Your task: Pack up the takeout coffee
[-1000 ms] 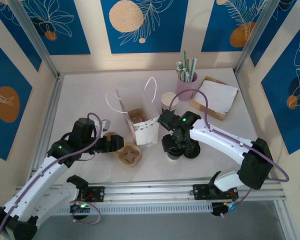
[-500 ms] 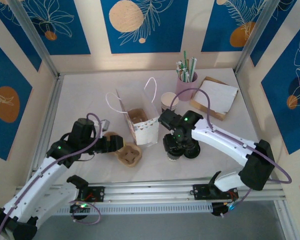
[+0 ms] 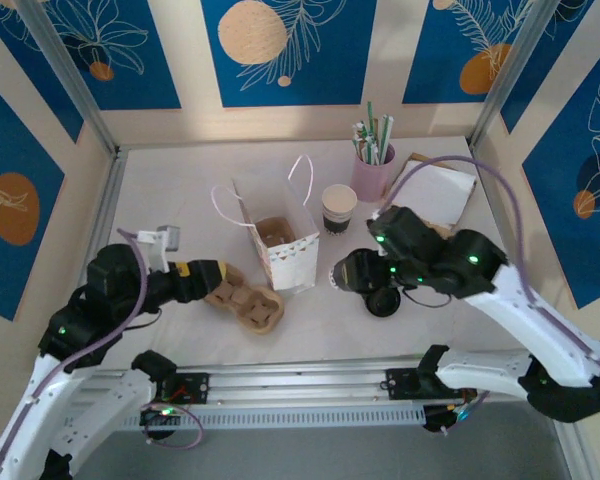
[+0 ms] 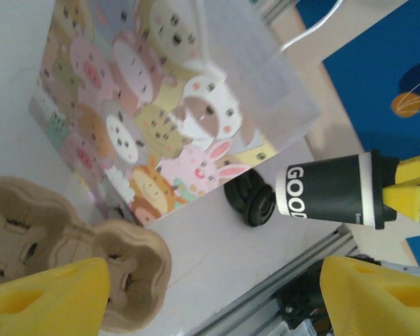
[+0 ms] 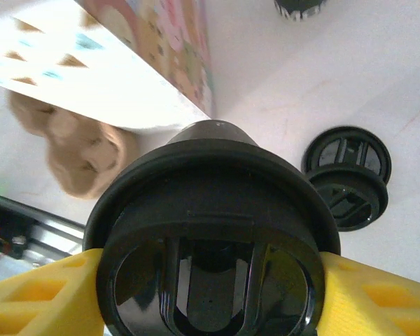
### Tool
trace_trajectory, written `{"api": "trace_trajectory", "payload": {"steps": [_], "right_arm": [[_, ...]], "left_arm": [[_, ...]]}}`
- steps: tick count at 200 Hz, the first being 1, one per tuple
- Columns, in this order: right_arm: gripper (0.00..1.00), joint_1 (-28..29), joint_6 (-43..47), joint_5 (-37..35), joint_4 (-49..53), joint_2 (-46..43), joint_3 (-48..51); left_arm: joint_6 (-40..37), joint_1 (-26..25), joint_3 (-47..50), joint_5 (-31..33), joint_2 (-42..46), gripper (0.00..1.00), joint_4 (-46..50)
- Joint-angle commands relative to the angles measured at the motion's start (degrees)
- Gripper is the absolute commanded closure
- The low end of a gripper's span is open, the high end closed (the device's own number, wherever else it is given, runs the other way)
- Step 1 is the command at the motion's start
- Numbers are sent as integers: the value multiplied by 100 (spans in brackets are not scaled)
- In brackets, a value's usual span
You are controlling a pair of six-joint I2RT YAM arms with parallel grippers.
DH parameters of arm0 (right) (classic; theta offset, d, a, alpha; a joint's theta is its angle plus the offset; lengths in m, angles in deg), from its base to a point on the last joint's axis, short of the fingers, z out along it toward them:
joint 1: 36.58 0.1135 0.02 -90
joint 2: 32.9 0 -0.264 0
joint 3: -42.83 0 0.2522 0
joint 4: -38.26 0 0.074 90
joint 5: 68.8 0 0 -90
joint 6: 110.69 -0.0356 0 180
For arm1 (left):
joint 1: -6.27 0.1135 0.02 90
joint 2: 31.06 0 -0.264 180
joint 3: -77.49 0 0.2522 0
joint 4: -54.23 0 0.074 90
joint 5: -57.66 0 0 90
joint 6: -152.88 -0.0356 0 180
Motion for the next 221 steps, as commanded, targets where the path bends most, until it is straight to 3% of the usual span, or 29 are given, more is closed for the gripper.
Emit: {"api": "trace_trajectory", "payload": {"steps": [1,42,93,159,201,221], "right_arm": [[35,126,-197,-151,367,-431,-439],[36,175,-67,227,-8,-898,-1006],[37,194,312,679,-479,-645,-1782],[37,207,951,665,-496,687,-3045],[37,221,1271,541,-244,1767,-4038],[37,201,1405,378,35,2366,-4593]], "left_arm": [[-60,-67,-404,263,130,21,91],[-43,-67,-984,304,233,21,64],[-205,-67,-1760,-152,-324,21,395],[-1088,-67,-3375,77,-1610,22,1416],[-1795,-66,-4343,565,-2535,26,2286],[-2054,-66,-4538,462,-2783,31,2341]]}}
